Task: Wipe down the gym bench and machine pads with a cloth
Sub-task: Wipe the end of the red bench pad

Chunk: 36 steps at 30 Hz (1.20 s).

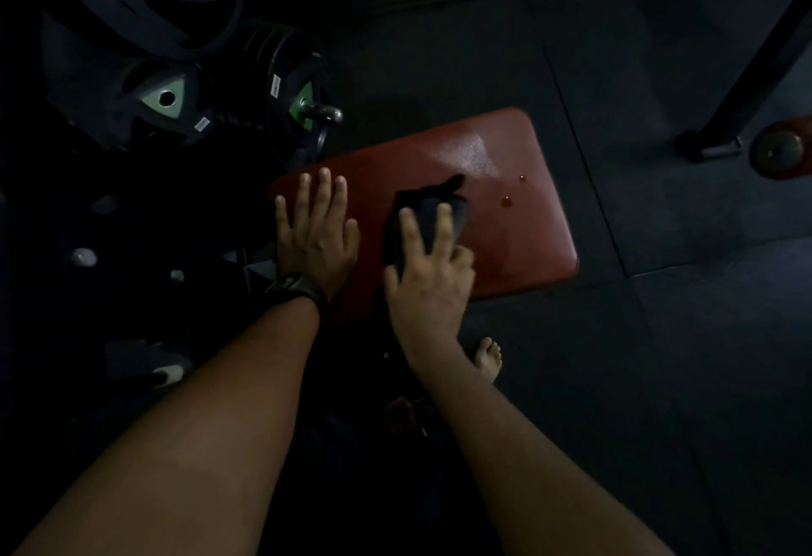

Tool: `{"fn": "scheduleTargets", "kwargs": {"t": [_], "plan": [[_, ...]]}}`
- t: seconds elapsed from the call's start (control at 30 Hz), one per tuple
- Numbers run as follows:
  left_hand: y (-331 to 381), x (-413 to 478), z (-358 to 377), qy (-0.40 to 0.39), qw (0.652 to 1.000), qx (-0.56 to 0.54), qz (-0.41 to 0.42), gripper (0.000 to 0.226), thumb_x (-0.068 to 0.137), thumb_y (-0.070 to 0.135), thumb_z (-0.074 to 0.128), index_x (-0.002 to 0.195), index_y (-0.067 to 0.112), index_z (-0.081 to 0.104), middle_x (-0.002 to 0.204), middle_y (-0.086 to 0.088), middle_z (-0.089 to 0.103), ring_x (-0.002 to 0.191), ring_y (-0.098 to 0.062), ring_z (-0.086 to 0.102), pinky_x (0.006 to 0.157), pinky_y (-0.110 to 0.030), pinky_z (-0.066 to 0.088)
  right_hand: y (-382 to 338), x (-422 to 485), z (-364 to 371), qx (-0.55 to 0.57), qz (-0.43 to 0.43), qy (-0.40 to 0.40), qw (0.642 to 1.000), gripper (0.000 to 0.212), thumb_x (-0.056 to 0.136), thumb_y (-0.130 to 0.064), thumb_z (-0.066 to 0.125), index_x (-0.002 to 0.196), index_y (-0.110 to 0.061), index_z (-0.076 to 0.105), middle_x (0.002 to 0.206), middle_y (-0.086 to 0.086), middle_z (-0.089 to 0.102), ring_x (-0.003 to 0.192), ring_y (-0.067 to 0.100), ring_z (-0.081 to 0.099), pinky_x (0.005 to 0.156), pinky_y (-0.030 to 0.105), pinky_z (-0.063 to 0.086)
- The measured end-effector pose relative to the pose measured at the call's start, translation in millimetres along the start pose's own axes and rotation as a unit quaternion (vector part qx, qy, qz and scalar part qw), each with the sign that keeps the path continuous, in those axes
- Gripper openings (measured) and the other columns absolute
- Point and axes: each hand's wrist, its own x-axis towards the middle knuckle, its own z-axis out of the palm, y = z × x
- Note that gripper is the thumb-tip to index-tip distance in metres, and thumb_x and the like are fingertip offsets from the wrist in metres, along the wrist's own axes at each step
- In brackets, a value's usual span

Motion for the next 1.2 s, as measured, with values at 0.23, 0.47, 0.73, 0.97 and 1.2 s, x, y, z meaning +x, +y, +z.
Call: {"fn": "scheduleTargets", "kwargs": {"t": [0.23,0.47,0.73,0.97,1.2], "plan": [[35.6,8.9,-5.1,-0.048,0.993,-0.012,-0.104,0.085,0.091,0.06,0.031,0.161,0.012,0.021,0.171,-0.006,0.01,0.157,-0.029,0.0,0.124,-0.059,-0.003,45.5,71.4,-18.9,-0.074,-0.158,0.005,0.985,0.071,0.087,-0.038,0.063,0.153,-0.041,0.037,0.161,0.007,0.035,0.111,0.036,0.055,0.083,0.046,0.047],[33.5,-1.0,8.8,0.007,0.995,-0.016,-0.096,0.091,0.088,0.066,0.027,0.16,0.01,0.027,0.168,-0.012,0.019,0.156,-0.034,0.009,0.122,-0.064,0.004,34.8,10.8,-4.1,0.001,0.102,0.067,0.992,0.073,0.089,-0.039,0.063,0.155,-0.034,0.031,0.163,0.013,0.023,0.111,0.035,0.05,0.085,0.049,0.048],[28.9,4.0,7.6,0.019,0.996,-0.019,-0.091,0.084,0.085,0.053,0.025,0.159,0.014,0.031,0.167,-0.01,0.023,0.156,-0.033,0.014,0.121,-0.065,0.007,21.9,45.7,-4.1,-0.048,-0.187,0.013,0.981,0.065,0.088,-0.035,0.062,0.15,-0.036,0.044,0.159,0.012,0.037,0.107,0.037,0.055,0.077,0.045,0.051],[29.9,3.6,10.8,0.03,0.995,-0.034,-0.089,0.083,0.089,0.061,0.034,0.159,0.015,0.031,0.168,-0.007,0.022,0.156,-0.032,0.012,0.121,-0.065,0.005,68.2,44.8,-16.1,-0.017,0.077,0.099,0.992,0.069,0.089,-0.034,0.065,0.153,-0.031,0.039,0.161,0.013,0.032,0.112,0.034,0.051,0.09,0.048,0.046],[27.5,4.2,10.8,0.028,0.995,-0.032,-0.088,0.083,0.088,0.059,0.032,0.159,0.016,0.033,0.167,-0.008,0.024,0.156,-0.033,0.014,0.12,-0.066,0.006,0.5,19.8,2.0,0.013,-0.032,0.031,0.999,0.068,0.087,-0.039,0.066,0.151,-0.031,0.044,0.16,0.015,0.032,0.108,0.034,0.052,0.081,0.04,0.049]]}}
